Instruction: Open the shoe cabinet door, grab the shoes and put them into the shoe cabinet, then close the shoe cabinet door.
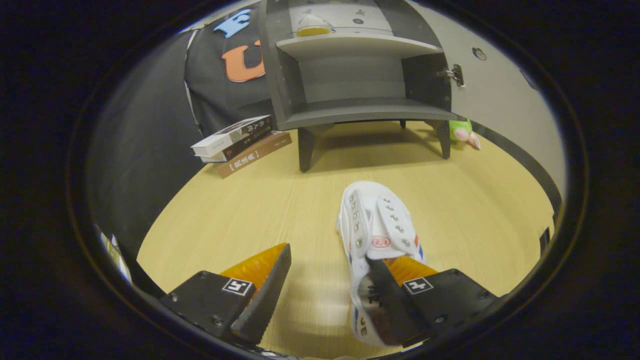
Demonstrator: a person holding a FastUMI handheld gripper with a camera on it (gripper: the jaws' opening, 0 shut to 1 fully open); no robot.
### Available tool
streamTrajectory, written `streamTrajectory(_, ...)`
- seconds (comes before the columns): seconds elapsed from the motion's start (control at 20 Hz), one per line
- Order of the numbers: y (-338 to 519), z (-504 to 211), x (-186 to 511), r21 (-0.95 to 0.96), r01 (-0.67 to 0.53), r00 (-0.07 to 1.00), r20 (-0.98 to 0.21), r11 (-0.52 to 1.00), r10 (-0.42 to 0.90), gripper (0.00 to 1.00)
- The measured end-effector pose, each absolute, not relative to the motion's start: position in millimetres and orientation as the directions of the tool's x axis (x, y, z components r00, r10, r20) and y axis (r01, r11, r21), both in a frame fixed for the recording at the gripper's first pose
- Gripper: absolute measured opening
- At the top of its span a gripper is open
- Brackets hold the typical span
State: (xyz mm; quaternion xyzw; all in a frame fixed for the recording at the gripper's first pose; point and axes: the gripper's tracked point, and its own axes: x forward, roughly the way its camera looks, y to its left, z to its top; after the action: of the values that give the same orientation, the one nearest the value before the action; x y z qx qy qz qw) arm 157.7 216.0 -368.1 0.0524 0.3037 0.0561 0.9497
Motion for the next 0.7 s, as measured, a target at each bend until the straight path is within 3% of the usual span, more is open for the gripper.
streamTrajectory(0.2, 211.0, -369.8, 170.9, 0.142, -0.068, 0.807, -0.574, 0.987, 0.139, 0.93)
streamTrajectory(0.45, 206.0, -372.8, 173.9, 0.195, -0.046, 0.797, -0.584, 0.980, 0.153, 0.19)
streamTrajectory(0.55, 203.1, -368.6, 174.4, 0.181, -0.065, 0.791, -0.590, 0.981, 0.161, 0.13)
streamTrajectory(0.7, 190.4, -342.4, 185.4, 0.151, -0.052, 0.821, -0.557, 0.987, 0.128, 0.13)
